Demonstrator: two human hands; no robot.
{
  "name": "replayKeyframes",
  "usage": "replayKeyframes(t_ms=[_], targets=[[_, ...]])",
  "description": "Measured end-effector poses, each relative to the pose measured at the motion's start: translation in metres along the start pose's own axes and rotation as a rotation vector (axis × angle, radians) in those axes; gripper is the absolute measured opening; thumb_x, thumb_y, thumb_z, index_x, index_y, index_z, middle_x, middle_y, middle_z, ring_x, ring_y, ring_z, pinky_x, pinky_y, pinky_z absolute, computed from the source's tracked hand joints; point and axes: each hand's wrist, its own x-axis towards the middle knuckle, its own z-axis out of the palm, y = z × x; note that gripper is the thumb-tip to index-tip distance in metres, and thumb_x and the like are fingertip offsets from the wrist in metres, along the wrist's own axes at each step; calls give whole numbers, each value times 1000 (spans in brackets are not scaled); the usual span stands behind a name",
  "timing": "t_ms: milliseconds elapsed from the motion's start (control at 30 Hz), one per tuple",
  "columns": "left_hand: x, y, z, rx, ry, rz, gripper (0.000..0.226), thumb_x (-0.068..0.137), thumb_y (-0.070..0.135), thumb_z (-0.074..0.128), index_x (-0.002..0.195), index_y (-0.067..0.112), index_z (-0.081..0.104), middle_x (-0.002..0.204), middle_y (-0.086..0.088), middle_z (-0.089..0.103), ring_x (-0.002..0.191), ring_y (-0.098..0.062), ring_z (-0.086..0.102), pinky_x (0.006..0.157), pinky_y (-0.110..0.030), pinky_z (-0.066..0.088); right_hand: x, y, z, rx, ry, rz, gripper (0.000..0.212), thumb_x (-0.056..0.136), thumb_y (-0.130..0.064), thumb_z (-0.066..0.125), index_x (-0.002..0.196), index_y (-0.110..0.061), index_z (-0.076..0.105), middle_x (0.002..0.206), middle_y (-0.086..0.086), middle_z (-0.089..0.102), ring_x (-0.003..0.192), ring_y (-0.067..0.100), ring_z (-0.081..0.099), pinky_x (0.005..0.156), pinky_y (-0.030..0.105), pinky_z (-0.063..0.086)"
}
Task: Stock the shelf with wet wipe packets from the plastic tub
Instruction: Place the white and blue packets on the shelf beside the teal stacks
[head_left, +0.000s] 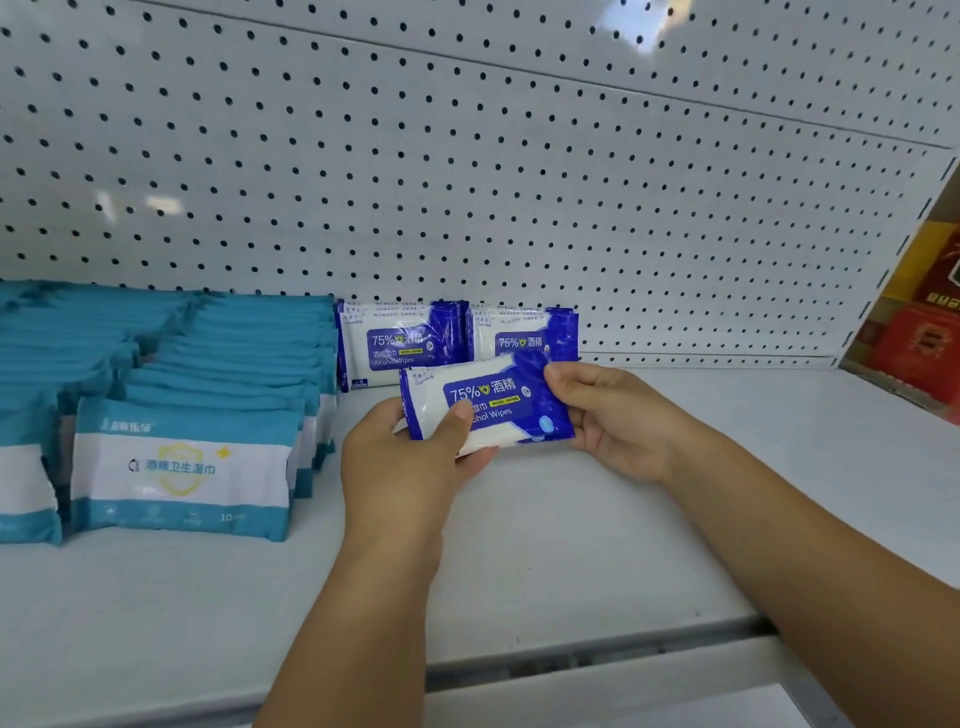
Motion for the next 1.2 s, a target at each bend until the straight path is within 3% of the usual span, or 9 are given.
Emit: replayKeyframes(t_ms=[233,400,500,567,700,800,1067,1133,1200], targets=[[3,-5,-9,115,129,134,15,91,11,73,105,14,71,97,-2,77,83,-16,76,59,-22,59,2,2,-4,77,186,-123,39,71,-22,80,104,-4,72,101,14,77,85,23,74,78,35,63],[5,-5,-5,178,204,166,29,90,15,75,114,21,61,99,9,69,88,-11,71,59,-23,60,15,-9,-16,-93,430,-279,19,87,-23,76,99,-11,67,92,3,77,78,13,74,65,25,60],[6,-8,-5,220,239,182,26,91,12,73,109,25,58,100,7,68,88,-11,70,67,-29,60,27,-14,-20,-254,447,-334,13,95,-20,68,98,-11,59,93,1,74,71,6,72,58,20,57],[7,-7,-6,240,268,187,25,93,9,70,101,28,56,99,7,68,85,-9,68,70,-32,59,32,-9,-23,-311,406,-300,20,95,-18,67,109,-11,54,105,5,73,79,10,73,64,23,59],[10,-8,-7,245,293,180,29,93,7,69,88,30,52,90,14,63,80,-6,66,76,-36,60,30,11,-27,-347,281,-261,65,80,-11,83,129,-25,43,113,6,71,95,20,73,70,31,61],[12,-8,-7,278,301,184,28,92,8,71,99,29,54,92,12,64,85,-11,68,83,-44,61,33,9,-27,-417,289,-344,81,78,-7,84,136,-36,36,107,1,68,92,14,71,69,27,61],[9,-7,-7,264,270,191,31,93,8,70,93,32,51,92,17,61,83,-4,64,76,-37,61,69,-11,-32,-753,368,-535,41,81,-1,80,115,-11,59,117,4,63,90,3,58,62,4,46],[10,-6,-5,249,261,183,34,93,8,69,87,34,49,95,16,63,84,-3,65,73,-34,60,80,-10,-30,-766,372,-557,40,81,0,79,115,-11,61,120,7,62,97,12,59,60,4,47],[9,-6,-4,248,258,184,35,93,8,69,86,35,48,93,17,62,84,-4,65,73,-33,60,86,1,-28,-797,422,-599,42,82,-4,79,119,-14,62,123,5,56,108,17,55,72,12,52]])
